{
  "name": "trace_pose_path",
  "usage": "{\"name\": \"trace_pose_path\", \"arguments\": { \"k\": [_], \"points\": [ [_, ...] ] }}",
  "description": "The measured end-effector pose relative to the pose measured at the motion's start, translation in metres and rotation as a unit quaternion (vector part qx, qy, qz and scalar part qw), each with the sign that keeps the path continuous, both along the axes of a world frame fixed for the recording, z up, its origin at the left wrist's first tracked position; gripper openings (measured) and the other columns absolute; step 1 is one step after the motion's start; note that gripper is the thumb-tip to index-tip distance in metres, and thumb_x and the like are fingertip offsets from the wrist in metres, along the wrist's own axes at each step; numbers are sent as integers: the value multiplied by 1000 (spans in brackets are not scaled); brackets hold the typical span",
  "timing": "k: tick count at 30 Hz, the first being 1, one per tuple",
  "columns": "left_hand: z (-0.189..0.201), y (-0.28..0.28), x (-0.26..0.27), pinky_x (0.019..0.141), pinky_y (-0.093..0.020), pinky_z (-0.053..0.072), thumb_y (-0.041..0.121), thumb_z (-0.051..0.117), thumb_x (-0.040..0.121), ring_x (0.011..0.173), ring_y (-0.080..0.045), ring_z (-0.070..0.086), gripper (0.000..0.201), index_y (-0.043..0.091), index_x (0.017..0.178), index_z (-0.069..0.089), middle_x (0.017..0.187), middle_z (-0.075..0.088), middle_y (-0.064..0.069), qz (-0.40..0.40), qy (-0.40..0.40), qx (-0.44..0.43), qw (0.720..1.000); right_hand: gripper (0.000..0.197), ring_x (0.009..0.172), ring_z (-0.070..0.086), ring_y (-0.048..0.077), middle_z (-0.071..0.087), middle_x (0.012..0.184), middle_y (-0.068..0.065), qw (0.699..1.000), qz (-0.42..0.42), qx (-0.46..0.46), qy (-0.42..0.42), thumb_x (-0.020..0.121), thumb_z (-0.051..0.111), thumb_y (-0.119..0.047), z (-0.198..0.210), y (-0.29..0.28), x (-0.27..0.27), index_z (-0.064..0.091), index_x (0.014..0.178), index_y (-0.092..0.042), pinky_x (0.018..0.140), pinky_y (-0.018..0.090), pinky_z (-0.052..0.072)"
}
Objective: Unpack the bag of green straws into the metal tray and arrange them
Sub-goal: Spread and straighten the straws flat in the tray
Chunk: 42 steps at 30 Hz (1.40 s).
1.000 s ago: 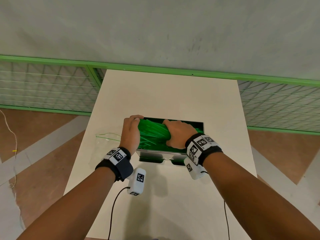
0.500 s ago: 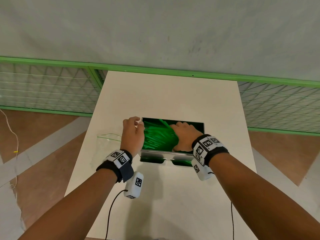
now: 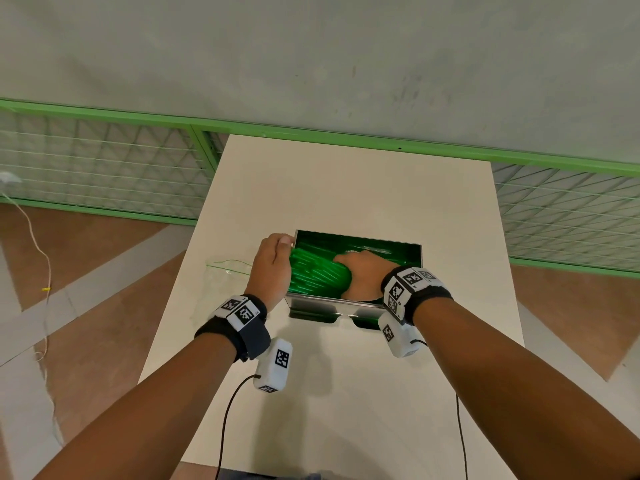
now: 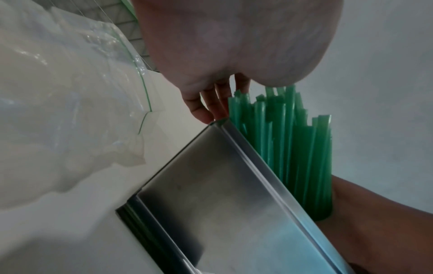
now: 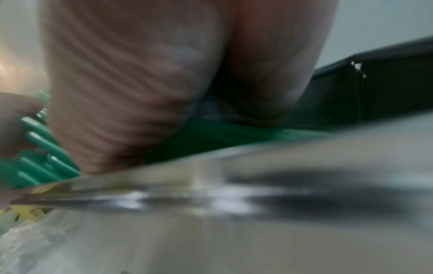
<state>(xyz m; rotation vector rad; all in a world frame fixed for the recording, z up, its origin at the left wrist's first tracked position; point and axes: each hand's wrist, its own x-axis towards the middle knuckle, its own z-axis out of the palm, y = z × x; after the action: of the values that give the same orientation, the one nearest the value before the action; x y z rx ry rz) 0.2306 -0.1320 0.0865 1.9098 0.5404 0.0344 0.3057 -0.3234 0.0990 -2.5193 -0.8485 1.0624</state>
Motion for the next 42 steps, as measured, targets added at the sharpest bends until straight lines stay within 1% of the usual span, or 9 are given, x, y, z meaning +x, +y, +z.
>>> {"name": "trace_pose_path", "arguments": {
  "k": [6, 14, 19, 24, 26, 29, 33, 38, 42],
  "points": [
    [3, 1, -2, 96, -29, 38, 34, 36, 107, 115, -20, 55, 35, 15, 124, 59, 124, 56, -5, -17, 10, -12, 1000, 42, 97, 64, 23, 69, 110, 4, 1000, -4, 0, 4, 80, 77, -23, 4, 0, -1, 66, 120, -16, 86, 35, 53],
    [12, 1, 1, 97, -47, 48, 50, 31, 99, 107, -25, 60, 44, 21, 110, 61, 113, 63, -7, 17, 2, -78, 997, 40, 75, 64, 20, 65, 89, 3, 999, -31, 10, -19, 71, 81, -24, 15, 6, 6, 55, 102, -22, 66, 35, 56],
    [18, 5, 10, 104, -54, 48, 36, 39, 95, 108, -40, 62, 44, 17, 119, 71, 120, 70, -11, 49, 2, -76, 996, 61, 88, 64, 28, 63, 106, 11, 996, 2, -24, -88, 80, 77, -27, 22, 10, 16, 46, 132, -17, 76, 43, 59],
    [18, 0, 7, 79, -34, 43, 11, 43, 98, 79, -20, 55, 31, -4, 83, 66, 90, 58, -10, -4, 2, -27, 1000, 63, 99, 65, 29, 65, 118, 13, 998, -14, 3, -55, 83, 76, -22, 16, 1, 16, 46, 138, -16, 85, 44, 57],
    [18, -7, 5, 77, -32, 39, 5, 45, 98, 72, -15, 50, 26, 2, 79, 62, 90, 50, -6, -9, -5, -14, 1000, 69, 105, 64, 27, 64, 125, 10, 999, -25, 19, -45, 84, 78, -25, 13, -3, 14, 43, 143, -17, 90, 40, 55],
    [11, -13, 5, 91, -32, 41, 8, 44, 99, 105, -19, 54, 19, 23, 100, 57, 117, 48, -4, 6, 4, -27, 1000, 76, 117, 59, 25, 59, 133, 7, 998, -15, 30, -52, 85, 79, -30, 5, -8, 10, 39, 149, -19, 99, 41, 50],
    [6, -14, 6, 110, -55, 44, 42, 44, 79, 129, -30, 52, 41, 47, 119, 53, 142, 49, -6, 15, 23, -166, 986, 82, 125, 52, 26, 52, 139, 8, 997, -4, 43, -67, 89, 73, -43, -3, -9, 5, 30, 155, -20, 104, 45, 47],
    [13, -19, 7, 120, -50, 34, 66, 43, 80, 144, -19, 39, 74, 33, 146, 44, 157, 36, 2, -56, 26, -115, 991, 89, 128, 49, 29, 48, 143, 13, 993, 13, 64, -98, 92, 66, -52, -13, -3, -2, 20, 158, -17, 105, 46, 45],
    [7, -12, 3, 116, -48, 40, 52, 53, 89, 139, -16, 44, 61, 29, 146, 44, 152, 37, 5, -76, 7, -66, 995, 88, 127, 49, 31, 47, 143, 15, 991, 32, 72, -110, 95, 60, -54, -17, 1, -2, 16, 159, -14, 105, 48, 46]
  ]
}}
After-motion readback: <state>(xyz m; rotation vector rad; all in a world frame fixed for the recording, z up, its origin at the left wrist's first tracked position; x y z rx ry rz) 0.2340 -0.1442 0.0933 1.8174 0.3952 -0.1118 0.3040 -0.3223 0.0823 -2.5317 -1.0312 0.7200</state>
